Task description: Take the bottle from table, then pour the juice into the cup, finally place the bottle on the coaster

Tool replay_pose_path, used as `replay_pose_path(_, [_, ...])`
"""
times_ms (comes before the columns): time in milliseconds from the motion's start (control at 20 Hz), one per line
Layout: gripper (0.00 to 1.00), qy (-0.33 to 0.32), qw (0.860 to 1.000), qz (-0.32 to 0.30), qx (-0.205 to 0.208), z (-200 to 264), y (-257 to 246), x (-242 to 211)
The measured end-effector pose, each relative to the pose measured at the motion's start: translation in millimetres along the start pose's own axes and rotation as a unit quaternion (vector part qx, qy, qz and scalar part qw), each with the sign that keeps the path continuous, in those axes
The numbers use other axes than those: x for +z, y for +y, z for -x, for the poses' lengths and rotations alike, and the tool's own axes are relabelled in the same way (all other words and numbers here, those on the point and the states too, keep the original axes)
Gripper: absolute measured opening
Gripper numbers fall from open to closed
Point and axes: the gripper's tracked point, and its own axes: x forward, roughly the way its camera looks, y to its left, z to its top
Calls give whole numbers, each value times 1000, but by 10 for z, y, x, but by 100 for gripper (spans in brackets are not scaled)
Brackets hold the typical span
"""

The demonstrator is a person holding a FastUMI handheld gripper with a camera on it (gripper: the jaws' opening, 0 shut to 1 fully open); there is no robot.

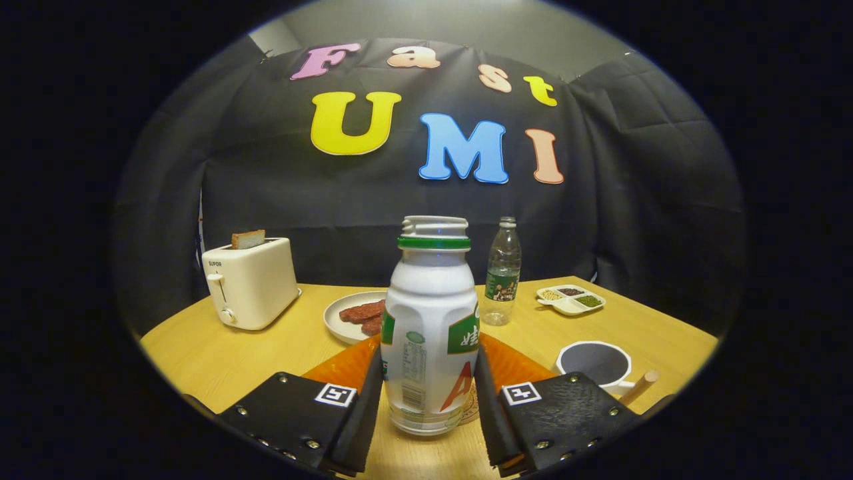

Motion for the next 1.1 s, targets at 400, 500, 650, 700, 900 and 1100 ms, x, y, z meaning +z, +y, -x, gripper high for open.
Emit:
replay_pose_path(400, [65,-10,1000,25,0,-208,33,-5])
replay_pose_path(500, [65,-12,999,33,3,-221,53,-1])
replay_pose_path(650, [65,-17,999,45,-4,-270,20,13])
replay_pose_path(700, [65,-19,999,48,-9,-288,-4,24])
replay_pose_path(900, [65,-10,999,42,-7,-380,-16,-57])
replay_pose_path(1100, [65,-6,999,37,-4,-447,-32,-124])
